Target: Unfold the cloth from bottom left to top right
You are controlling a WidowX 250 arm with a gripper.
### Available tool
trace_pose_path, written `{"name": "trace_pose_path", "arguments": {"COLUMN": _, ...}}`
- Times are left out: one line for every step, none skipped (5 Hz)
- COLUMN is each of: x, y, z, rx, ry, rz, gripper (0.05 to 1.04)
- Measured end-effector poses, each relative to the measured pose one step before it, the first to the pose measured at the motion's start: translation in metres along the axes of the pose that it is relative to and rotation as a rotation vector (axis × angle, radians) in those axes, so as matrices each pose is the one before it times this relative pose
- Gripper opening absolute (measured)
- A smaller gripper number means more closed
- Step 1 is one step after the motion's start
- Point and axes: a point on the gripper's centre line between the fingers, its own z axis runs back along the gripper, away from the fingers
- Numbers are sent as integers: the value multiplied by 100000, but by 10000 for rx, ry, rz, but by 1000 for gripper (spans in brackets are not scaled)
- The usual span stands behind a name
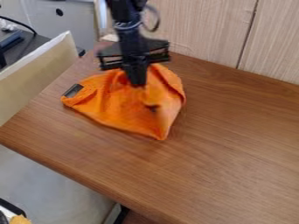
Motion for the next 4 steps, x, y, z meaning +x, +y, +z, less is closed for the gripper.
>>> {"name": "trace_pose_path", "arguments": {"x": -169, "y": -3638, "z": 495, "rx": -870, "ry": -24, "rz": -992, "gripper": 55}}
{"name": "trace_pose_path", "arguments": {"x": -565, "y": -2651, "z": -3017, "rx": -436, "ry": 736, "rz": -865, "gripper": 55}}
{"name": "trace_pose_path", "arguments": {"x": -342, "y": -1780, "z": -2293, "rx": -222, "ry": 423, "rz": -647, "gripper": 55}}
{"name": "trace_pose_path", "arguments": {"x": -567, "y": -461, "z": -2220, "rx": 96, "ry": 312, "rz": -453, "gripper": 70}}
